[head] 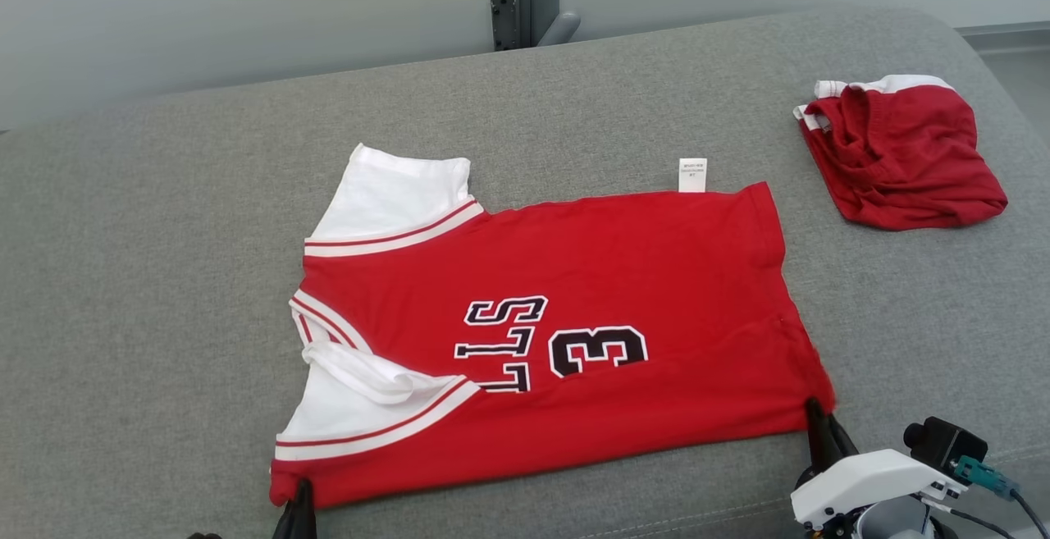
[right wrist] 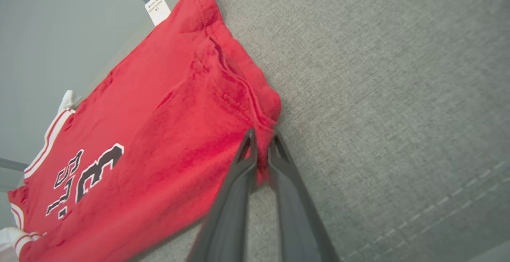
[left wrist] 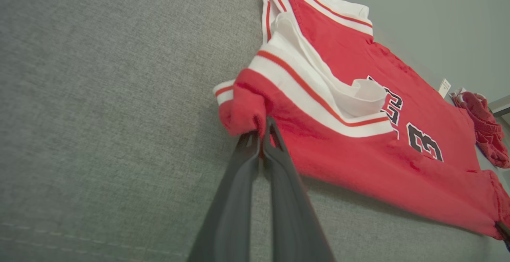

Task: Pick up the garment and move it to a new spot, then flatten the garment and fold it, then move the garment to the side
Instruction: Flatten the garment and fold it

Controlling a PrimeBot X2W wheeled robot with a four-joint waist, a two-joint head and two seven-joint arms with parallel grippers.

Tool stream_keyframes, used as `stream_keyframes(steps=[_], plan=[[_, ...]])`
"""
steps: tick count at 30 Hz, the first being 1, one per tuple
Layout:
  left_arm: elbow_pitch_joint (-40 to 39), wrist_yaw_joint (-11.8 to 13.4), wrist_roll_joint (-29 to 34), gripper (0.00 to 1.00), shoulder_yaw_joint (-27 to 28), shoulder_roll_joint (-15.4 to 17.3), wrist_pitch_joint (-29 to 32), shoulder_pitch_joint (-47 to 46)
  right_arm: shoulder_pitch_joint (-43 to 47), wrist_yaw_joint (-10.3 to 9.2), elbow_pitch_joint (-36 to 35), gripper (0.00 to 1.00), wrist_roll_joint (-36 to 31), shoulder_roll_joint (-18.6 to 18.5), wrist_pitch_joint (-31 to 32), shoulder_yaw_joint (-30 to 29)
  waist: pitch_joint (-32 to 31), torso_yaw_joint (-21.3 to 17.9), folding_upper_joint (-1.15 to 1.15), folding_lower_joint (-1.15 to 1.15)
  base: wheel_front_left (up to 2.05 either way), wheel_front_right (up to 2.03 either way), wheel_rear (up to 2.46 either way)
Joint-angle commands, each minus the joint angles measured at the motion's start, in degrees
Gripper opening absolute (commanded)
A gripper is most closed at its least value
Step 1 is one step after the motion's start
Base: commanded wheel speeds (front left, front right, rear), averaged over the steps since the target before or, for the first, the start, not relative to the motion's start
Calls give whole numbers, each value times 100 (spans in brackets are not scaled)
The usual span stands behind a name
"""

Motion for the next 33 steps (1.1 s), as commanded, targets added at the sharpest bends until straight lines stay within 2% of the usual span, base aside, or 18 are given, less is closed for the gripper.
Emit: stream_keyframes(steps=[1,2,3,11,15,16,21,27,33], plan=[[35,78,33,36,27,16,-10,-69,62,-14,22,100,-8,-46,-64,-36,0,-11,54,0,0,0,0],[56,118,74,78,31,36,-17,-79,81,-13,30,100,-57,-46,-76,-59,0,-21,54,0,0,0,0],[69,142,106,100,35,67,-30,-78,90,-12,29,100,-88,-39,-98,-83,0,-33,54,0,0,0,0],[-78,205,355,100,111,485,-55,-296,127,-11,-238,100,-409,-35,-195,-405,47,-179,54,0,0,0,0],[-200,191,649,100,-10,846,190,-846,23,-10,-618,100,-810,-31,-183,-482,141,-257,54,0,0,0,0],[-200,191,649,100,-10,846,190,-846,23,-10,-618,100,-810,-31,-183,-482,141,-257,54,0,0,0,0],[-175,53,982,100,-216,1233,646,-1988,-157,-9,-1258,100,-1248,-33,56,-429,388,-390,54,0,0,0,0],[529,-199,1310,100,-503,1470,1111,-3532,-591,-9,-1835,100,-1472,-31,345,-201,911,-667,54,0,0,0,0],[1609,-311,1602,100,-747,1480,1328,-4760,-1048,-9,-2142,100,-1518,-30,456,82,1471,-943,54,0,0,0,0]])
